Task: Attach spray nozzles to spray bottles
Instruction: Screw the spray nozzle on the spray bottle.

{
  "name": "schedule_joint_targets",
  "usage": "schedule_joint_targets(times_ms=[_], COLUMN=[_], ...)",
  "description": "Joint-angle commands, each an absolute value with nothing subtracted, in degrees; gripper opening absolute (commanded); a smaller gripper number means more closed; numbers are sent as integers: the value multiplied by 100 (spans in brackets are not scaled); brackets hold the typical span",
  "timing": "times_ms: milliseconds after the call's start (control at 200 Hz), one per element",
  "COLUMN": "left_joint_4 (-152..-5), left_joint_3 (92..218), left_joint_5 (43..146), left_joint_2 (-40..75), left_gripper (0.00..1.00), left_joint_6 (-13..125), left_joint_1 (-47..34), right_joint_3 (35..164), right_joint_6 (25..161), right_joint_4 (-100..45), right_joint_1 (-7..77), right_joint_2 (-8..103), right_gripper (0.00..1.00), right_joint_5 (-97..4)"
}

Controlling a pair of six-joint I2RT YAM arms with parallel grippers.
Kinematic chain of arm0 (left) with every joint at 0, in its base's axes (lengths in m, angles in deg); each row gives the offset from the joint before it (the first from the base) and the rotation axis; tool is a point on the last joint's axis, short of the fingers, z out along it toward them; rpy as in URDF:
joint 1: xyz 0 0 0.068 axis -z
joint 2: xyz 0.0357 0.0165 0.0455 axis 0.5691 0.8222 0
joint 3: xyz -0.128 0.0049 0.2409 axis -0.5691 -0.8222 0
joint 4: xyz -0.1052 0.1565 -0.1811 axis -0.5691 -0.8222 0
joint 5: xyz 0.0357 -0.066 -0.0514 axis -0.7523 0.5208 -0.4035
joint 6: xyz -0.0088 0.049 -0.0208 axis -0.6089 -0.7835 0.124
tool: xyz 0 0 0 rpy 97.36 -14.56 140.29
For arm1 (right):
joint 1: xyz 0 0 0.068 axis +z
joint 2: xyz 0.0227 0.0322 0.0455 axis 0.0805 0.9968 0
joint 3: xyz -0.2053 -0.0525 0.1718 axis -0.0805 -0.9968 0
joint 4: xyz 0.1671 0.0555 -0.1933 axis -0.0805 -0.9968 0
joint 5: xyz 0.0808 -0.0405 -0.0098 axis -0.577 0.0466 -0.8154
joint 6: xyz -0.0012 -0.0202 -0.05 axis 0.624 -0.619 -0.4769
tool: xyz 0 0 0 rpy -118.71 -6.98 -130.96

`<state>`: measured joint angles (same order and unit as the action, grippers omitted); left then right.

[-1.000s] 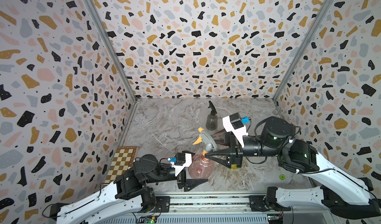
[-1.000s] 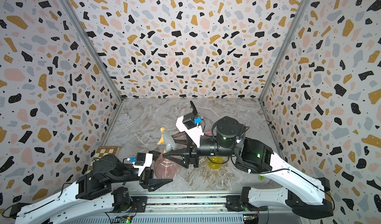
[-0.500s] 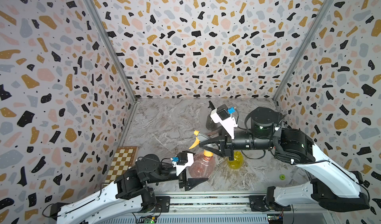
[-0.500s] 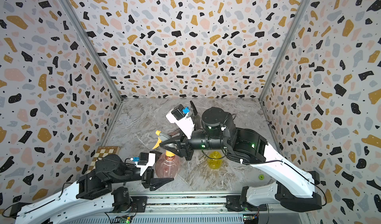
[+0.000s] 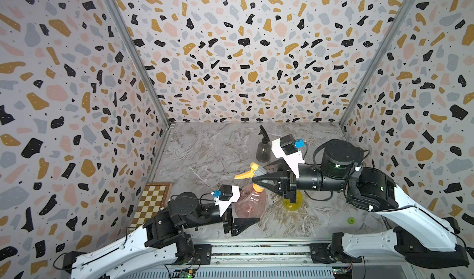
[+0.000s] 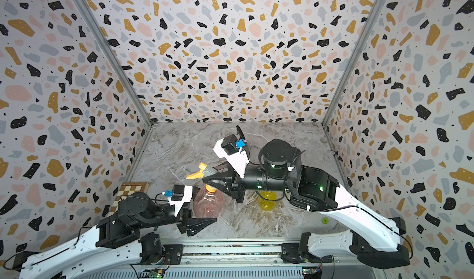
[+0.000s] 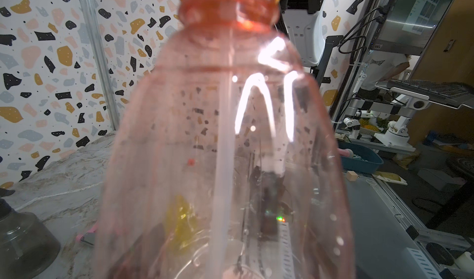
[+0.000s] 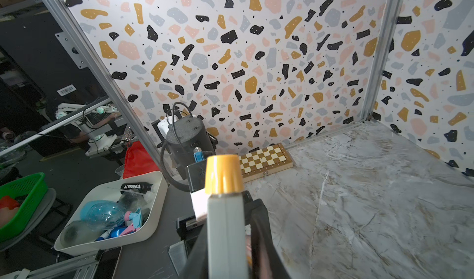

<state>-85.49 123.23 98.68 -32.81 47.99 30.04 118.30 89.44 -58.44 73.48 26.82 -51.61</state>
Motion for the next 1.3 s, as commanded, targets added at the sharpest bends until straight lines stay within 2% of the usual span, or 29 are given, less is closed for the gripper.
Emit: schedule_joint_targets(times_ms=[0,165,340,626,871,1036,1296], left_joint_4=[-8399,-8716,-8277,-8300,-7618,-7511,-7719], left_joint_3=[12722,12944,12769,12872,12544,12451,12405], left_joint_5=[9901,9714,9409,8238,7720,7794,7996], left_joint_2=[-3208,-3169,-3323,-3111,-2954,-2945,-3004], left_gripper=[0,0,0,0,0,0,0], left_joint_6=[4764,4607,4600,4154,4131,4187,4297], left_joint_1=[3013,3008,3008,3008,3008,3008,3011], right_joint_3=[12261,12629,12084,11509,11354,11459,11570], right_joint_6=[8663,8525,8981,10103,11200,11418,10903], right_joint_4=[-6446,-7083,-6663,-6595,-6614,-6621,-6337], right_joint_1=[7387,7448,7567,8017,8249,8385,8387], right_joint_2=[2971,3243,3023,3067,3326,3387,3170], right_gripper=[0,0,0,0,0,0,17], right_joint_5=[-5310,-5202,-4873,-3197,-2348,-1809,-1678])
